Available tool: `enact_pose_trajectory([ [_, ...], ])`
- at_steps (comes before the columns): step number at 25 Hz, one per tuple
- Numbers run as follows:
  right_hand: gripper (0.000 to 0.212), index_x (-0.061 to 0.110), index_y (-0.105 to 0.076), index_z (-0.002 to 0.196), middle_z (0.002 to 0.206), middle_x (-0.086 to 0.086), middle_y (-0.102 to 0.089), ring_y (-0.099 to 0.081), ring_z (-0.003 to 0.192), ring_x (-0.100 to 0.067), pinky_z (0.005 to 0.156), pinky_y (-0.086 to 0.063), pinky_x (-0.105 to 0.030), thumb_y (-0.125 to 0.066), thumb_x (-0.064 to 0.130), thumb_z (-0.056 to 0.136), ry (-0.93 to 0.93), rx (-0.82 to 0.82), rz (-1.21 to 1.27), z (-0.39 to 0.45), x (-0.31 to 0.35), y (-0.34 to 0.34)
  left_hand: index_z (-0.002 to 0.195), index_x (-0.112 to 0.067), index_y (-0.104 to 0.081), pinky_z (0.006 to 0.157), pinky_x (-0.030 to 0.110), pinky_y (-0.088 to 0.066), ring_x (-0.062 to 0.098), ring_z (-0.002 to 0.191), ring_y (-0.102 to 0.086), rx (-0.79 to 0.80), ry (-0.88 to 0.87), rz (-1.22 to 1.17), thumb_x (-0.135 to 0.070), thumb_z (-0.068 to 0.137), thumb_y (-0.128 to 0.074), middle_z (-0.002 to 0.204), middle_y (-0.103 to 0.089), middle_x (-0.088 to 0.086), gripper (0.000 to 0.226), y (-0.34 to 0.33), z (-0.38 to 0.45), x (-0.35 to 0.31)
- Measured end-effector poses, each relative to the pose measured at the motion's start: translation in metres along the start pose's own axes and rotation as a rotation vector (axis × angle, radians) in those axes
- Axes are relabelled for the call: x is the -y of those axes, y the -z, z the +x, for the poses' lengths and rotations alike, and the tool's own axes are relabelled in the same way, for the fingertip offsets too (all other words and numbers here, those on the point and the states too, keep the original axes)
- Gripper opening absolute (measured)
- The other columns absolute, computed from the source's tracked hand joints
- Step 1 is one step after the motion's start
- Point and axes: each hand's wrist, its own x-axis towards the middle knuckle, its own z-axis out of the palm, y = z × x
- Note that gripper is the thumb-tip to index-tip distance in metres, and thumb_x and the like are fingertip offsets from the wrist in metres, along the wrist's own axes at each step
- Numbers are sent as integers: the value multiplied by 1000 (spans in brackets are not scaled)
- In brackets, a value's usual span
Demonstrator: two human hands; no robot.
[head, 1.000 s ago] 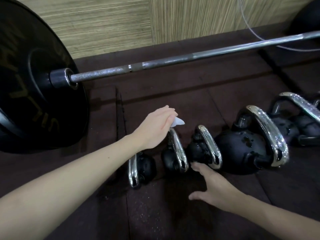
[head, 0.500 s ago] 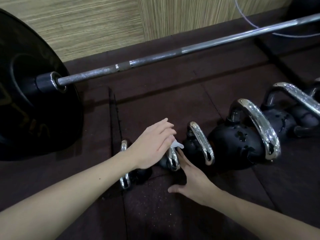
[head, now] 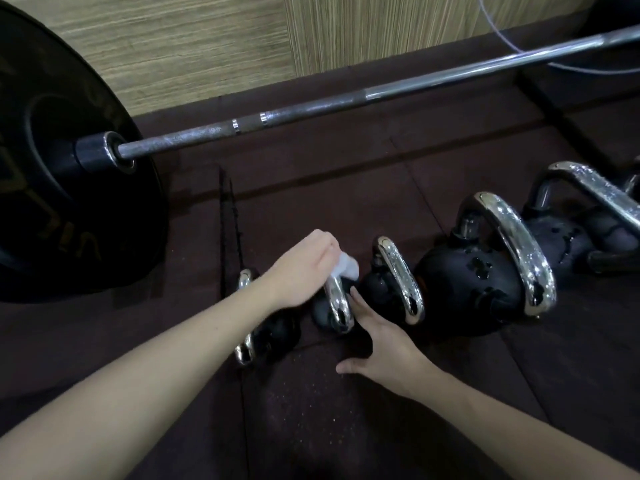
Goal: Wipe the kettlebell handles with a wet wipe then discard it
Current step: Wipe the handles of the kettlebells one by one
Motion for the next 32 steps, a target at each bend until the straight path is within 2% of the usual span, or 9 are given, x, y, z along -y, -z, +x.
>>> enact_pose_trajectory([
  [3,128,42,-11,167,167,40,5,-6,154,12,124,-14,-13,-94,46,70,4,19,20,2,0,4,101,-14,-59,94,36,-46,19,105,-57,-20,250,-340,-30,106,-38,105,-60,-1,26,1,11,-6],
  [9,131,54,-8,163,172,27,-15,-22,154,7,128,-27,-24,-95,56,64,31,41,36,3,2,10,120,-11,-66,129,53,-19,32,138,-47,49,-736,896,-31,107,-41,126,-61,5,35,-29,-50,2],
  [12,126,66,-8,156,169,29,-19,-25,152,9,126,-29,-23,-95,54,65,43,42,31,1,6,11,121,-15,-67,131,50,-18,27,129,-53,67,-904,1055,-32,107,-45,124,-62,1,31,-28,-45,6],
  [17,133,48,-6,165,166,40,-10,-17,153,9,124,-19,-17,-94,55,65,15,43,18,3,2,12,98,-17,-63,105,47,-43,25,102,-57,27,-394,388,-35,105,-37,103,-63,2,33,1,10,16],
  [20,128,47,-10,165,162,48,4,-12,156,5,130,-16,-26,-92,56,67,-1,59,17,4,0,14,80,-14,-57,93,46,-50,27,84,-59,76,152,-291,-31,97,-44,89,-65,6,28,6,33,19],
  [22,126,49,-11,164,160,50,4,-12,157,4,132,-16,-34,-91,58,68,0,65,8,4,-2,14,78,-20,-51,86,34,-45,13,80,-53,51,304,-473,-27,102,-45,84,-58,-8,25,3,24,6],
  [25,127,50,-12,164,163,44,-11,-17,155,7,132,-19,-31,-92,58,67,-2,46,22,5,-5,11,104,-17,-60,108,33,-40,14,114,-55,-121,-231,52,-25,109,-38,109,-60,-7,23,-5,-14,-2],
  [28,125,44,-17,165,162,31,-36,-33,150,8,127,-32,-31,-94,57,66,3,32,79,6,-5,9,123,-14,-63,128,54,-22,30,138,-49,19,-755,808,-31,107,-44,127,-59,3,30,-18,-41,7],
  [32,121,45,-20,163,159,27,-42,-40,146,7,123,-40,-33,-93,58,68,5,48,76,3,-1,11,130,-20,-60,130,55,-16,28,137,-48,119,-891,997,-37,108,-45,130,-55,-1,31,-22,-40,10],
])
